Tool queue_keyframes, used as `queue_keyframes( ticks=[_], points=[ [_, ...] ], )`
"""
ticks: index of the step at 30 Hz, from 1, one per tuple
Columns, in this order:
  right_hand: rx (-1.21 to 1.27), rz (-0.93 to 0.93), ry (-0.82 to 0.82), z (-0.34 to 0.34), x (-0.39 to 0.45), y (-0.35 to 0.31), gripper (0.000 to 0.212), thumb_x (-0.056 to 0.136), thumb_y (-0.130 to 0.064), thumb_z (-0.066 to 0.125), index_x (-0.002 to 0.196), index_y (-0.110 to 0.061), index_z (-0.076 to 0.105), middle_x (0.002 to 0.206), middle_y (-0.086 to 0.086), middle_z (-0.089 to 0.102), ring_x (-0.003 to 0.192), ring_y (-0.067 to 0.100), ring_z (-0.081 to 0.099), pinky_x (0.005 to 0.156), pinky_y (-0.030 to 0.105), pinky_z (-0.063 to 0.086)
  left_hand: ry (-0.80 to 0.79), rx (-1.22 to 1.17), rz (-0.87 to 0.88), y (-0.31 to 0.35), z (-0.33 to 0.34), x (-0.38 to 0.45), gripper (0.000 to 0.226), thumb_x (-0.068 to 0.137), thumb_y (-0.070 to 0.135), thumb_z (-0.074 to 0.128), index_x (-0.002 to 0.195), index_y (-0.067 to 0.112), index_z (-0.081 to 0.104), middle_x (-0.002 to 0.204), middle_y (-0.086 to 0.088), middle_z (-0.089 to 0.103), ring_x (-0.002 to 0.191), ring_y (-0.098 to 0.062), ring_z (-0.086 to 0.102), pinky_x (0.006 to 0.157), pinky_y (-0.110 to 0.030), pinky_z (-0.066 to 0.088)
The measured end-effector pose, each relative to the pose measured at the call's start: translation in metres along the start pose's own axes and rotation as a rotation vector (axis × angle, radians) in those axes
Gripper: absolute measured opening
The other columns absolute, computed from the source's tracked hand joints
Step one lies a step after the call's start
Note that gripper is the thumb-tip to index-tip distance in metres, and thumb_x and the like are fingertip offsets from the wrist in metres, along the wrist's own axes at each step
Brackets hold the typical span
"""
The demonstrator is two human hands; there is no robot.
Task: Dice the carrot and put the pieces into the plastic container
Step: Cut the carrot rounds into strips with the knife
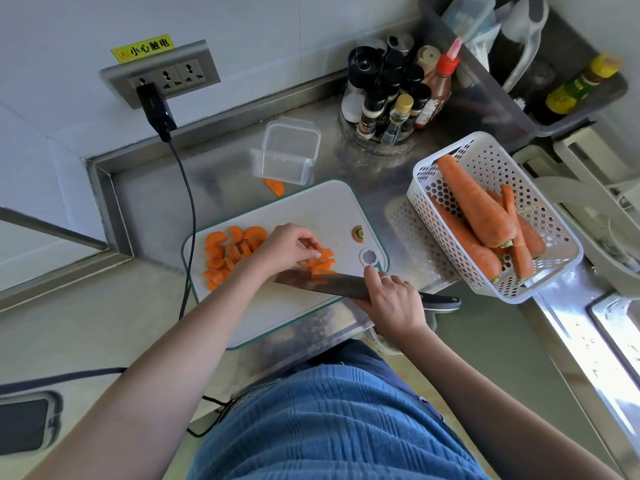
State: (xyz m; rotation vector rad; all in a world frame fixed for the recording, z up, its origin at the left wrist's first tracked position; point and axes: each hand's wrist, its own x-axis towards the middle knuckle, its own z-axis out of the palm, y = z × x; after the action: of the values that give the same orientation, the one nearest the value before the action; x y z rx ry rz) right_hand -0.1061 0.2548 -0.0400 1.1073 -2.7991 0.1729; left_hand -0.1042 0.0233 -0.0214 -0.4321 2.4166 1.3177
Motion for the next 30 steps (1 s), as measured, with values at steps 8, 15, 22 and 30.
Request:
queue_keyframes(
  ticks=[8,15,22,30],
  points=[
    [-0.005,-0.002,-0.025,-0.002,0.004,0.004,0.074,0.050,-0.047,0.089,0.090,-0.010,0.039,0.055,0.006,0.057,0.042,0.026,0.057,0.037,0.029,0.042,-0.163,0.102,0.021,0.010,0.003,0.001,0.016,0.074,0.020,0.080,0.089,0.021,0.075,0.087,0.009,0.068,0.084,-0.005,0.062,0.073,-0.014,0.044],
    [-0.008,-0.011,-0.052,-0.005,0.008,0.004,0.075,0.049,-0.042,0.091,0.092,-0.009,0.039,0.055,0.006,0.058,0.042,0.027,0.057,0.037,0.030,0.042,-0.216,0.088,0.031,0.009,0.001,0.004,0.018,0.074,0.015,0.079,0.091,0.020,0.075,0.088,0.010,0.070,0.082,0.002,0.062,0.075,-0.011,0.046],
    [0.034,-0.021,-0.118,-0.016,-0.007,0.011,0.058,0.059,-0.044,0.084,0.084,-0.010,0.043,0.052,0.004,0.054,0.038,0.025,0.054,0.035,0.024,0.035,0.089,0.060,0.038,-0.001,0.000,0.014,0.010,0.078,0.012,0.073,0.087,0.017,0.073,0.085,0.003,0.071,0.077,-0.005,0.062,0.072,-0.011,0.046],
    [0.089,0.330,-0.266,-0.026,-0.031,0.030,0.028,0.094,-0.037,0.056,0.083,-0.015,0.043,0.051,0.002,0.049,0.039,0.028,0.045,0.039,0.024,0.025,0.236,-0.007,0.062,-0.019,0.025,0.009,0.013,0.076,0.006,0.074,0.089,0.009,0.074,0.087,-0.005,0.073,0.079,-0.013,0.065,0.075,-0.021,0.050]
  ],
)
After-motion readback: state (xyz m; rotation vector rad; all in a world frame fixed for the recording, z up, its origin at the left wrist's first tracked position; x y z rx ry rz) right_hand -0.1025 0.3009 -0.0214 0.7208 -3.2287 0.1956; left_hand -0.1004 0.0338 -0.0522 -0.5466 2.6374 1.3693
